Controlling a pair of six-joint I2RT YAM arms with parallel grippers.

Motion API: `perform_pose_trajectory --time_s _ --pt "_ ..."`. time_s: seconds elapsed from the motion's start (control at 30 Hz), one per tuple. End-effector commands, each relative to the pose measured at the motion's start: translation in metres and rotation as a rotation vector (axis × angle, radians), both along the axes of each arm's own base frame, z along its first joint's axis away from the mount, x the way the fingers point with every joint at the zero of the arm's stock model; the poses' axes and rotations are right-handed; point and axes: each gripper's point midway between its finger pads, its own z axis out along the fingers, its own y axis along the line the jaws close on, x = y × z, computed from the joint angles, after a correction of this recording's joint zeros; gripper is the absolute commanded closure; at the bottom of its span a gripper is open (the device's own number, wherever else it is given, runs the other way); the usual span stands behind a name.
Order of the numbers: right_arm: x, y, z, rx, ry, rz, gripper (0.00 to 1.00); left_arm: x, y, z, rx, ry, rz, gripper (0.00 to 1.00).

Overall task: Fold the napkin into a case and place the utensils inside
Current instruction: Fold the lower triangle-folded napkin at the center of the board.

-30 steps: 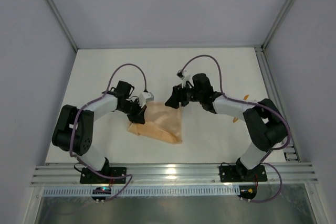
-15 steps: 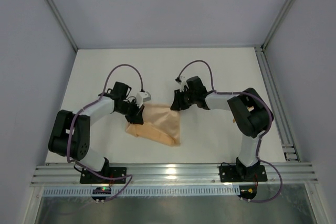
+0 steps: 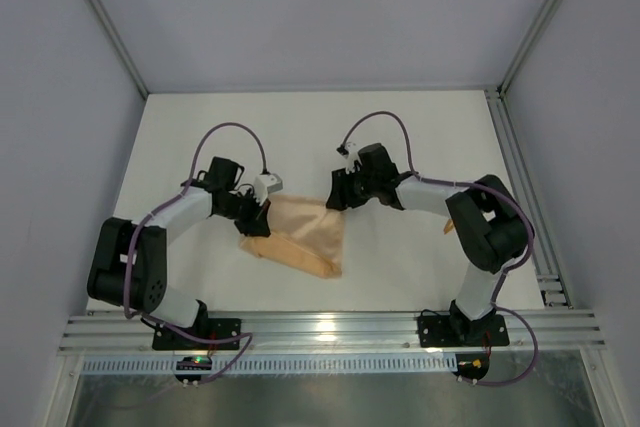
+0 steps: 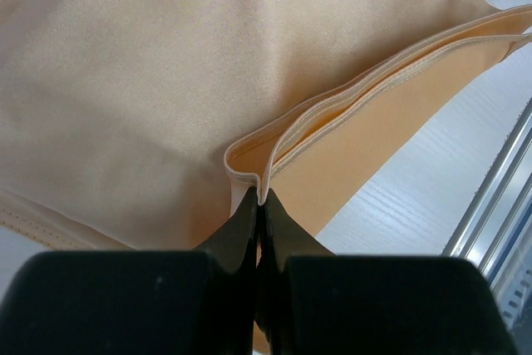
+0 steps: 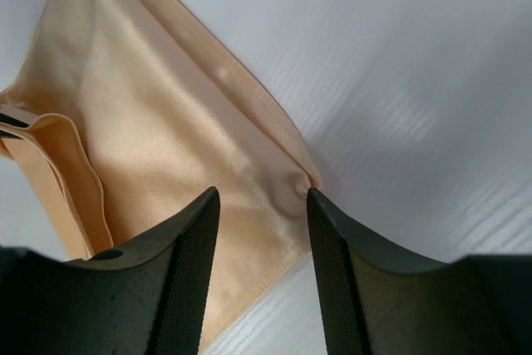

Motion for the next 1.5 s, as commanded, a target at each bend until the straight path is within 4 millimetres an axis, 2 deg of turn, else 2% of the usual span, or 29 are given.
perform_pose_trajectory --time_s 0.0,0.2,0.33,0.4,0.47,0.5,0.6,0.67,0.77,0.83,0.97,1.23,1.4,1.47 --pt "0.013 -0.016 0.028 -0.069 -0.117 -0.042 0.48 -0.001 -0.003 0.012 -0.043 -0.017 0.006 1.0" --pt "0.006 -0.015 0.018 -0.09 -0.077 -0.024 0.45 -0.001 -0.004 0.011 -0.047 -0.011 0.009 1.0" --pt "-0.003 -0.013 -0.008 -0.11 -0.012 0.003 0.45 -0.001 -0.004 0.013 -0.052 -0.011 0.012 1.0" --pt "-0.01 -0.01 -0.019 -0.108 0.015 0.022 0.48 -0.001 -0.004 0.014 -0.061 -0.01 0.015 1.0" --pt "-0.015 -0.007 -0.024 -0.09 0.037 0.023 0.57 -0.001 -0.003 0.014 -0.065 -0.003 0.019 1.0" --pt "-0.013 -0.004 -0.023 -0.069 0.026 0.021 0.7 -0.001 -0.003 0.015 -0.071 0.001 0.025 1.0" --pt "-0.012 -0.007 -0.025 -0.058 0.023 -0.002 0.9 0.0 0.0 0.016 -0.084 0.02 0.045 1.0" --pt "-0.01 -0.01 -0.025 -0.044 0.032 -0.007 0.94 0.001 0.006 0.015 -0.073 0.025 0.064 1.0" --pt "-0.012 -0.01 -0.027 -0.046 0.039 0.01 0.96 0.009 0.022 0.014 -0.043 0.01 0.124 1.0" --pt "-0.012 -0.01 -0.029 -0.058 0.043 0.03 0.96 0.015 0.037 0.007 0.023 0.005 0.166 1.0" --pt "-0.011 -0.008 -0.029 -0.065 0.045 0.051 0.97 0.019 0.048 -0.008 0.103 0.035 0.186 1.0" --pt "-0.013 -0.008 -0.03 -0.059 0.04 0.07 0.97 0.026 0.046 -0.027 0.101 0.09 0.217 1.0" --pt "-0.014 -0.008 -0.029 -0.067 0.037 0.088 0.96 0.037 0.043 -0.026 0.061 0.079 0.25 1.0" --pt "-0.013 -0.008 -0.028 -0.07 0.03 0.099 0.92 0.037 0.042 -0.028 0.061 0.086 0.253 1.0"
